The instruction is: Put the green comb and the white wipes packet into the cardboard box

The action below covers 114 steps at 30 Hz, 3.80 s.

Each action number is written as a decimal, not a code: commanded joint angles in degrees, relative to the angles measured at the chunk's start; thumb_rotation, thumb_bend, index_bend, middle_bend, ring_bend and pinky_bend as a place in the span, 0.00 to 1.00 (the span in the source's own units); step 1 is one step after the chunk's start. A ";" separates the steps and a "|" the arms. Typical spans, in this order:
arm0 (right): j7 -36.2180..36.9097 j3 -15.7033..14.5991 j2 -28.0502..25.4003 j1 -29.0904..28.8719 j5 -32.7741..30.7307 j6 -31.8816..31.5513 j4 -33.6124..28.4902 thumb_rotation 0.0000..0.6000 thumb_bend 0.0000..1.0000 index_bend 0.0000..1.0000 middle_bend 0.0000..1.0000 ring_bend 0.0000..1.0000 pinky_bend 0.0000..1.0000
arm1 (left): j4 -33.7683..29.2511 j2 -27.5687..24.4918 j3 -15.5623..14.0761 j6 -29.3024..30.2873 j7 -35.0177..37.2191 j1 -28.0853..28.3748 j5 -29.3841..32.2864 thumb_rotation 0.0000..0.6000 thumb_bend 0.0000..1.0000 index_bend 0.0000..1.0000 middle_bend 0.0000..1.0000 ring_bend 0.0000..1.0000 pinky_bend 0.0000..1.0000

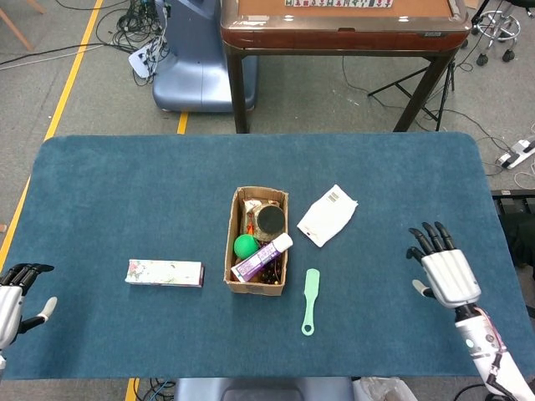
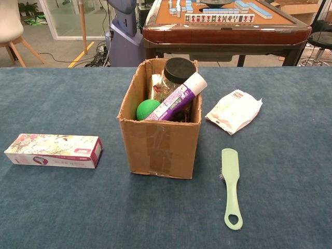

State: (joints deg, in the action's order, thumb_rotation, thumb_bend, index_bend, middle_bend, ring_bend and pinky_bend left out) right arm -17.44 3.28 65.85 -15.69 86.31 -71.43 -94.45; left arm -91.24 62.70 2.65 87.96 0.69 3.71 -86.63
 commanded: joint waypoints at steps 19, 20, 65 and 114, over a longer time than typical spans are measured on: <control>-4.40 -0.69 10.73 -19.44 8.92 19.95 7.57 1.00 0.08 0.38 0.28 0.10 0.07 | -0.09 -1.41 1.13 1.74 1.84 -1.48 2.23 1.00 0.28 0.30 0.32 0.23 0.41; -4.84 -0.83 11.06 -19.87 8.86 20.60 7.70 1.00 0.08 0.38 0.27 0.10 0.07 | -0.15 -1.49 1.19 1.86 1.92 -1.57 2.32 1.00 0.28 0.30 0.32 0.23 0.41; -15.01 -3.17 21.73 -23.72 1.78 23.90 12.79 1.00 0.12 0.39 0.18 0.10 0.07 | -0.93 -2.70 1.63 3.27 3.25 -2.95 2.12 1.00 0.28 0.30 0.32 0.23 0.41; -16.82 -5.10 18.77 -22.46 2.09 17.36 8.31 1.00 0.32 0.56 0.30 0.14 0.07 | -0.84 -2.89 1.37 3.03 3.41 -3.07 1.37 1.00 0.28 0.30 0.32 0.23 0.41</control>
State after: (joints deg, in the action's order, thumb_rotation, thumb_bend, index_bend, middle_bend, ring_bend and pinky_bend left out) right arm -33.71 -1.45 86.21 -38.84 87.79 -52.72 -84.26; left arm -92.08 59.81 4.02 90.99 4.09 0.63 -85.27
